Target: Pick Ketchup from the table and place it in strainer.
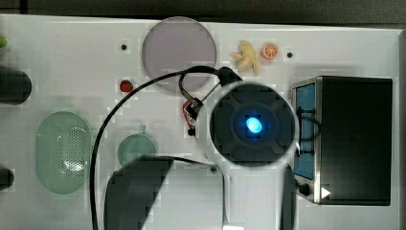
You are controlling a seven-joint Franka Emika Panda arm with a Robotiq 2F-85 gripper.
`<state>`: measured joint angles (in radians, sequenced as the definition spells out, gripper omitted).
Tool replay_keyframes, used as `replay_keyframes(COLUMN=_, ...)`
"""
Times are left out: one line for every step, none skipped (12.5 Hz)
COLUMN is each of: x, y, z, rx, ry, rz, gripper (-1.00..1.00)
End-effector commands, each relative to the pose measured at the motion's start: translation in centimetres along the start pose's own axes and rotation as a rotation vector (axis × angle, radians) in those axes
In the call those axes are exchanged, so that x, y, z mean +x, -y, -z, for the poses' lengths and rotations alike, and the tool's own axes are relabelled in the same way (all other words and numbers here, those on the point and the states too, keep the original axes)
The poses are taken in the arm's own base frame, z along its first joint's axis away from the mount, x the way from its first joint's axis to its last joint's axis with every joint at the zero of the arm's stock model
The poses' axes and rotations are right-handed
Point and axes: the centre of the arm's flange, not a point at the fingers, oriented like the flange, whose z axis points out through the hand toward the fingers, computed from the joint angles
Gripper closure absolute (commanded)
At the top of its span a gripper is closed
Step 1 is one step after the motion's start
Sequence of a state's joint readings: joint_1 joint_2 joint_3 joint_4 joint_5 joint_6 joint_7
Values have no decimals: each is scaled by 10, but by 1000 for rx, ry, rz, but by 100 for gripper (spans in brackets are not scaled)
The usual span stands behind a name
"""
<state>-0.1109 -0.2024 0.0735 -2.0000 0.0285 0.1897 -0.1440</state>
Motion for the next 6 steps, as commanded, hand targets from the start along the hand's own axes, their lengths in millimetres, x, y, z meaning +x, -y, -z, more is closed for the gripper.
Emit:
replay_keyframes(x=3, y=15, z=-62, rx=-30, ry=52, rz=321, gripper=-100)
replay_keyframes(x=2, y=18, z=-77, rx=-28, ry=53, rz=424, gripper=-100)
replay_keyframes(x=2, y=20, z=-91, rx=-23, ry=48, rz=520, gripper=-100)
replay_keyframes(x=3, y=21, z=-106, rx=-17, ry=39, rz=603, gripper=-100)
replay_keyframes(x=3, y=21, z=-121, rx=-11, ry=29, rz=679, gripper=-100)
replay_keyframes(x=4, y=20, z=-136, rx=-6, ry=18, rz=748, gripper=-100)
